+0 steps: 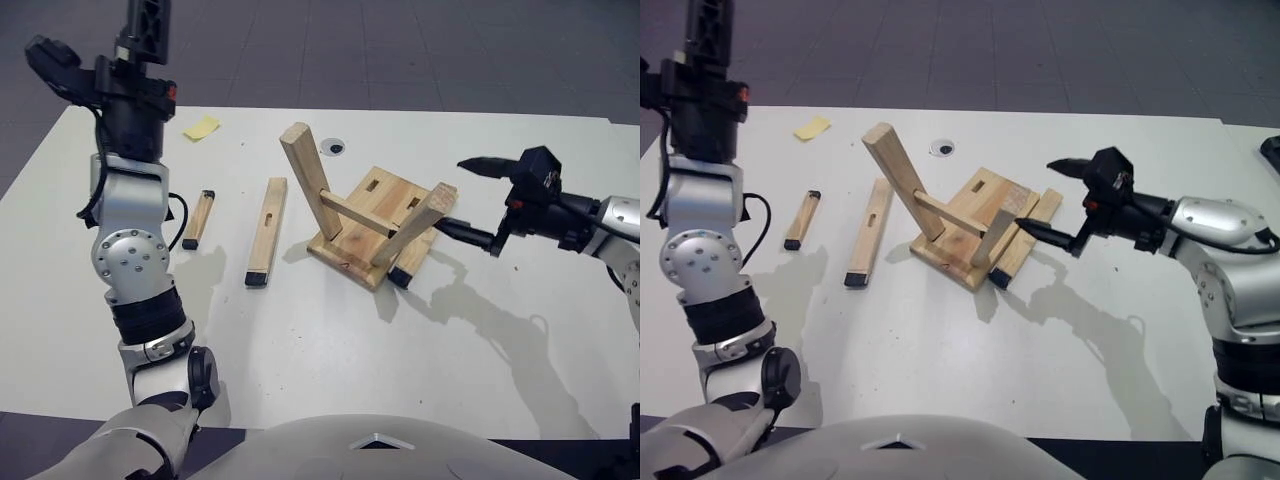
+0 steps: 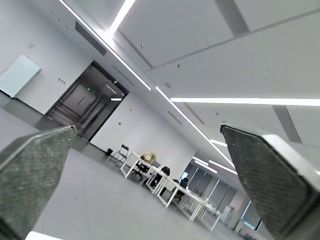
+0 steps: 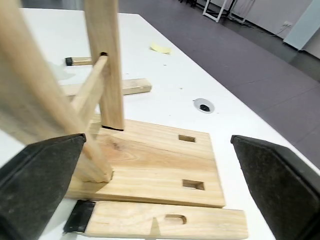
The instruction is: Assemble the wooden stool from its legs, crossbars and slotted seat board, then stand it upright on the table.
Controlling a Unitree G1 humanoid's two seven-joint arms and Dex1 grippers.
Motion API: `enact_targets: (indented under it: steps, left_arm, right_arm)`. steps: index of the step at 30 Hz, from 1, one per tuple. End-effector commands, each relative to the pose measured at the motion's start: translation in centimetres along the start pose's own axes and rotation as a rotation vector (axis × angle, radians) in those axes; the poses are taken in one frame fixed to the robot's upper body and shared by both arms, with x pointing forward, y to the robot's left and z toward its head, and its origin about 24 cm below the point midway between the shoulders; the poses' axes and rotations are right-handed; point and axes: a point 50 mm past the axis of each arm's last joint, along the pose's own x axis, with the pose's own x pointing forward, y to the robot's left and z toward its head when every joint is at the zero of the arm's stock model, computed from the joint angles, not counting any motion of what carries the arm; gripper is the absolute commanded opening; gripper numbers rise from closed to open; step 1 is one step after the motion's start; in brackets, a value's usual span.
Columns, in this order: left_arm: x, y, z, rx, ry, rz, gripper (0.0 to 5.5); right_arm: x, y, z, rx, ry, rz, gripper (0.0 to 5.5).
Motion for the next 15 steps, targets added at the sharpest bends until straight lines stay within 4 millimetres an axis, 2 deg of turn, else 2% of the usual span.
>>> enact_targets:
  steps: [1,5,10,13,15]
  left_arm:
    - [-0.5,1.1,-0.7,0.037,0.034,0.094,5.38]
    - [-0.9,2.1,-0.3,0.068,0.032,0.159,5.38]
    - [-0.5,1.5,-1.4,0.099,0.079,0.144,5.38]
    - [-0.3,1.0,-2.2,0.127,0.114,0.127,5.38]
    - [0.0,0.6,-2.7,0.15,0.138,0.109,5.38]
  right_arm:
    - [0.4,-1.0,-1.7,-0.089,0.148,-0.073,5.4]
    - [2.5,-2.1,-3.6,-0.087,0.203,-0.253,5.4]
    - [6.6,-1.7,-6.1,-0.037,0.25,-0.356,5.4]
    - [7.8,-1.9,-7.4,-0.078,0.323,-0.389,5.4]
    - [7.8,-2.3,-8.4,-0.071,0.384,-0.413,5.4]
